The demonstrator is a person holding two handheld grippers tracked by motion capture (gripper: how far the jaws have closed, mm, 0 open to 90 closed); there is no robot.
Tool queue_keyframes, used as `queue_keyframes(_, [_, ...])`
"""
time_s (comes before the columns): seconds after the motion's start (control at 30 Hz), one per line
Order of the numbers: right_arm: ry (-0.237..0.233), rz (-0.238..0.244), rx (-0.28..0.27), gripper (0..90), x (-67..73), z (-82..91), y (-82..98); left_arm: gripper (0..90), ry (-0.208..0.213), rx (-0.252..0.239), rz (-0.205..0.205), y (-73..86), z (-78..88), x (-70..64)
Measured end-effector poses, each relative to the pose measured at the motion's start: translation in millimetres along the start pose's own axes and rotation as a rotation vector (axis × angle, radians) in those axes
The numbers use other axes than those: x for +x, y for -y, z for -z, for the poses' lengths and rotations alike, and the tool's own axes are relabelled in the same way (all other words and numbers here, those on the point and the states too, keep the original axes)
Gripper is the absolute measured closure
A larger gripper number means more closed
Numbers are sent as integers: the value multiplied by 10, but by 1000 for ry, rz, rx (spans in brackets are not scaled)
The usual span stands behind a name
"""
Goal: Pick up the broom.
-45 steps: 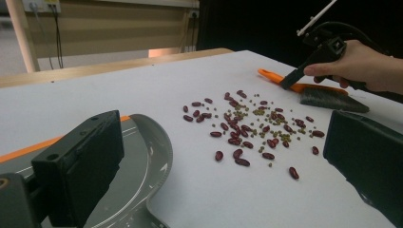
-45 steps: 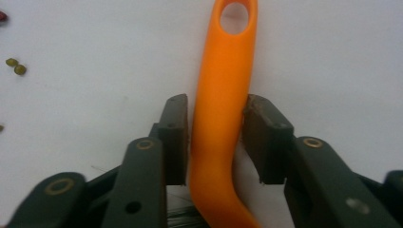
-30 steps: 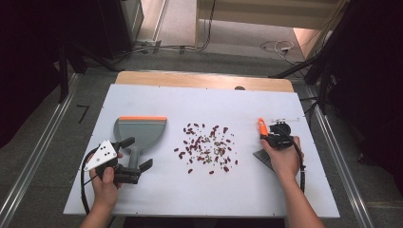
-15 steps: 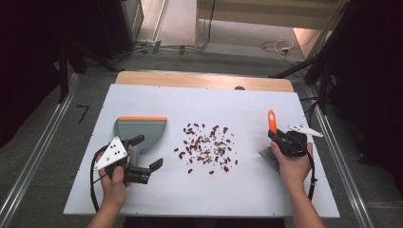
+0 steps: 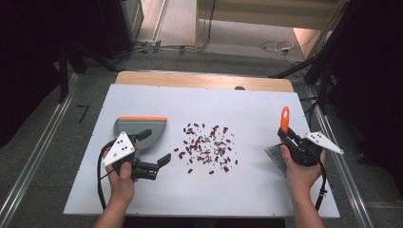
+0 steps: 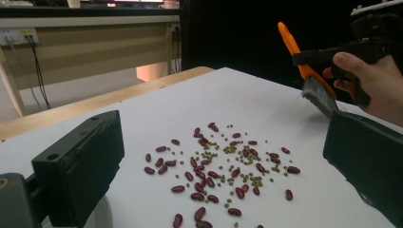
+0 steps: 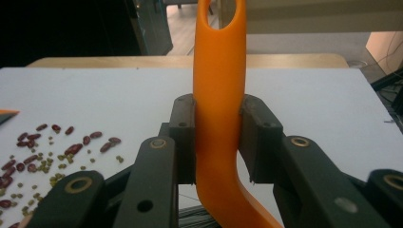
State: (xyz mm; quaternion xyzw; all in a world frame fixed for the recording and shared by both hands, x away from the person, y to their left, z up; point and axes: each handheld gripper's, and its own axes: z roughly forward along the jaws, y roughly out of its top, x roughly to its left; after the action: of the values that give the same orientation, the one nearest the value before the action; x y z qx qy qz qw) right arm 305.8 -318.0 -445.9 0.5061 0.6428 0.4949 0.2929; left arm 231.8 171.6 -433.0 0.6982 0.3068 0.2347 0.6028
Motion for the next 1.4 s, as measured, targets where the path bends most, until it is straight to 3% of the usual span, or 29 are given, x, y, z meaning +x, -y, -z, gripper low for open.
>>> queue_keyframes(0.1, [-54, -35, -23, 676, -27, 41, -27, 8, -3, -1, 1, 15, -69, 28])
queue_keyframes(0.47, [-83, -22, -125, 678, 106, 238, -193, 11, 18, -5, 11, 40, -149, 19])
queue_keyframes(0.63, [-155, -32, -178, 678, 189, 311, -281, 11, 31, -13, 3, 20, -163, -30])
queue_keyframes(0.87, [-218, 1, -212, 678, 449, 360, -380, 11, 57, -25, 13, -19, -209, -125])
queue_keyframes(1.03, [-273, 27, -221, 678, 689, 365, -424, 16, 118, -36, 41, -60, -252, -200])
queue_keyframes(1.17, [-315, 40, -218, 678, 867, 351, -423, 73, 173, -33, 49, -105, -307, -329])
queue_keyframes(1.27, [-351, 42, -211, 678, 989, 351, -411, 154, 168, -29, 45, -113, -333, -392])
queue_keyframes(1.4, [-383, 57, -212, 678, 1153, 360, -396, 156, 218, -17, 67, -112, -412, -494])
